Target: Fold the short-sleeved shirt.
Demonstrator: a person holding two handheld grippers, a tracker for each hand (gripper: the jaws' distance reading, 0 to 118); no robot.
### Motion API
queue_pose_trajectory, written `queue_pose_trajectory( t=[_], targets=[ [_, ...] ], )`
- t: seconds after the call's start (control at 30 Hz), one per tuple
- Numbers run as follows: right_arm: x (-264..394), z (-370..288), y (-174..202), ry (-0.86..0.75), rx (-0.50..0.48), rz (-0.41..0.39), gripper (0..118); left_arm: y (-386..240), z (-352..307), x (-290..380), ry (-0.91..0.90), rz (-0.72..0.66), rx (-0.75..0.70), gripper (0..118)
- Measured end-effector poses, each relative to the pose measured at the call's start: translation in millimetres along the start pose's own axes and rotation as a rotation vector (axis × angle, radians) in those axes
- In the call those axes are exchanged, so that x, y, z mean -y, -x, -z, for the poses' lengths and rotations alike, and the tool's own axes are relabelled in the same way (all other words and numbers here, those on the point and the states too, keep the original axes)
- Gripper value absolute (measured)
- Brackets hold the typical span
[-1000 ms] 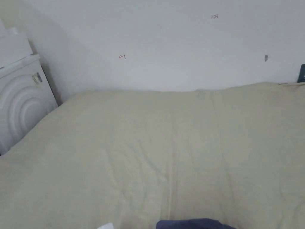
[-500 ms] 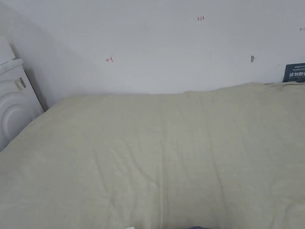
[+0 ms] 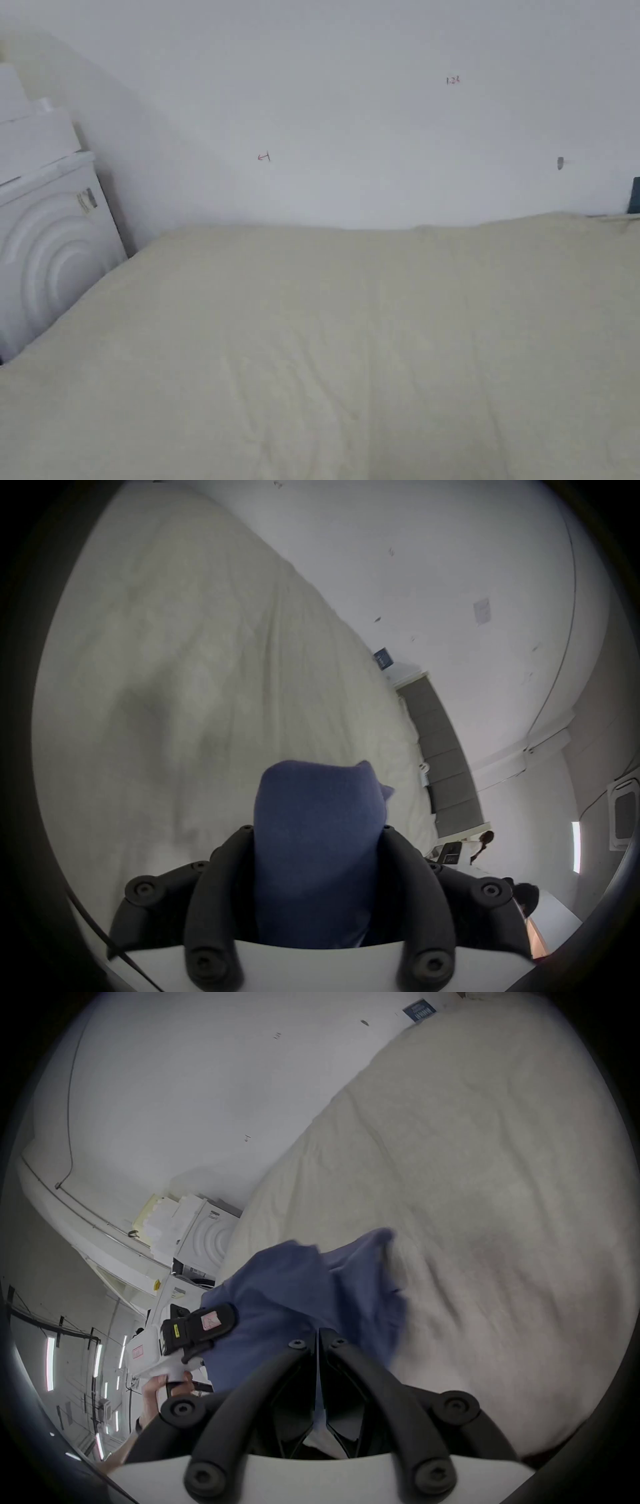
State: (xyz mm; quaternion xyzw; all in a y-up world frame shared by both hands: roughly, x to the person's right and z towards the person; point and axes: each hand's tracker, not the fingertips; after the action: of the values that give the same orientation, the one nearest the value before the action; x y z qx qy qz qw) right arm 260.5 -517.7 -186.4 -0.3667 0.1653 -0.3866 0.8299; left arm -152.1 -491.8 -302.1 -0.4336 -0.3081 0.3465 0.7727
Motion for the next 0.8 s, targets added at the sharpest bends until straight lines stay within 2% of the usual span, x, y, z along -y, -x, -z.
queue_pose_trajectory(
  t=[0.13, 0.17, 0.23, 0.3, 0.33, 0.37, 0.43, 0.47, 0.5, 0.57, 0.6, 0.63, 0.67, 0.73, 0.77, 0.8],
  targets=[
    [8, -37, 13, -0.02, 0.015, -0.038, 2, 28, -95, -53, -0.101, -0.017, -0.054, 41],
    [9, -44, 16, -0.026, 0.02, -0.046, 2, 37, -119, -70, -0.097, 0.034, -0.074, 41],
    [11, -55, 19, -0.035, 0.035, -0.038, 2, 56, -163, -107, -0.121, 0.068, -0.19, 41],
    [13, -62, 20, -0.041, 0.052, -0.019, 2, 79, -195, -134, -0.151, 0.038, -0.277, 41],
    [14, -64, 20, -0.043, 0.063, -0.017, 2, 53, -197, -130, -0.153, 0.029, -0.291, 41],
    [14, -66, 22, -0.046, 0.09, -0.019, 2, 61, -207, -138, -0.151, 0.017, -0.277, 41],
    [15, -67, 24, -0.042, 0.114, -0.022, 2, 87, -221, -153, -0.131, -0.015, -0.265, 41],
    [15, -66, 23, -0.037, 0.12, -0.018, 2, 125, -236, -177, -0.109, -0.026, -0.281, 41],
    [16, -66, 25, -0.036, 0.137, -0.012, 2, 142, -238, -183, -0.094, -0.037, -0.345, 41],
    [17, -65, 25, -0.034, 0.151, 0.003, 2, 168, -235, -186, -0.082, -0.115, -0.401, 41],
    [18, -64, 26, -0.031, 0.166, 0.01, 2, 159, -223, -175, -0.081, -0.138, -0.413, 41],
    [17, -65, 27, -0.034, 0.174, 0.005, 2, 162, -220, -170, -0.09, -0.143, -0.426, 44],
    [16, -65, 29, -0.032, 0.181, -0.006, 2, 167, -218, -167, -0.114, -0.164, -0.491, 53],
    [13, -68, 33, -0.031, 0.191, -0.025, 2, 186, -230, -163, -0.135, -0.143, -0.584, 82],
    [10, -70, 34, -0.036, 0.192, -0.042, 2, 187, -244, -158, -0.156, -0.141, -0.621, 90],
    [7, -73, 36, -0.044, 0.19, -0.055, 2, 185, -261, -154, -0.162, -0.158, -0.61, 91]
  ],
)
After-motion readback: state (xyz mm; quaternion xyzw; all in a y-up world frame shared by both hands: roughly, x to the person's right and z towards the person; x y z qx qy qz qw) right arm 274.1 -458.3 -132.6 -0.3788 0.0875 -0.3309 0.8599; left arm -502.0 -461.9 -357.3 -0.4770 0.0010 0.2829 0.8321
